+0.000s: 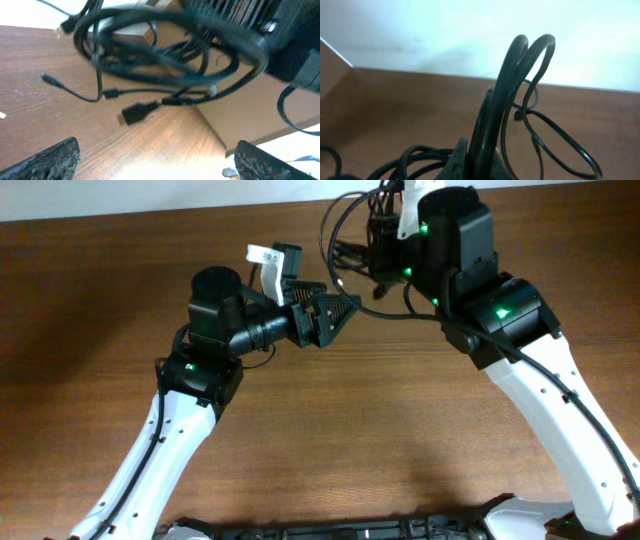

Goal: Untangle cables

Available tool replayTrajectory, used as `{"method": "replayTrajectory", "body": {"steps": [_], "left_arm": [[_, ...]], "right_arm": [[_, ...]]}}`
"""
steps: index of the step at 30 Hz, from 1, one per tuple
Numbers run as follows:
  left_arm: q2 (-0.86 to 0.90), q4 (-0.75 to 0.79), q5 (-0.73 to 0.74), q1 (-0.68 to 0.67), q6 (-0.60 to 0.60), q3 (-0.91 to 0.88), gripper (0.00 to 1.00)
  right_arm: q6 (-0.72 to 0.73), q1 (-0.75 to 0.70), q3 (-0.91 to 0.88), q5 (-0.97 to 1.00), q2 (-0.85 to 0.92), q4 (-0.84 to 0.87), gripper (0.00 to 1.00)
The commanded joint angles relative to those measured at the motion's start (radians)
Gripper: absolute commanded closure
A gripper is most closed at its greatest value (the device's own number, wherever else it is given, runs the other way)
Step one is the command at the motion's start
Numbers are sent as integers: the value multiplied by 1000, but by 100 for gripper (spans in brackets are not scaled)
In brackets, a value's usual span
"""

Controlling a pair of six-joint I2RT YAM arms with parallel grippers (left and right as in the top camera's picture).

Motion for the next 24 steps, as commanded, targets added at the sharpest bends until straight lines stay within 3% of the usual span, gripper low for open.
{"method": "replayTrajectory", "body": {"steps": [1, 12, 16, 18, 21, 24], "left_arm": [[-11, 10, -29, -2, -120, 7, 1], [-11, 34, -79, 6, -129, 7, 1], [-11, -26, -165, 39, -129, 7, 1], [-11, -28, -167, 61, -55, 7, 1], [-11, -37, -163, 68, 176, 7, 1], [-11, -42, -131, 61, 282, 7, 1]], "right_arm": [[-25, 3, 0, 31, -15, 61, 96], [-24, -2, 0, 57, -15, 14, 96], [67, -45, 1, 55, -18, -43, 96], [109, -91, 1, -2, -25, -90, 96], [115, -175, 1, -195, -34, -146, 96], [82, -257, 0, -414, -34, -193, 96]]}}
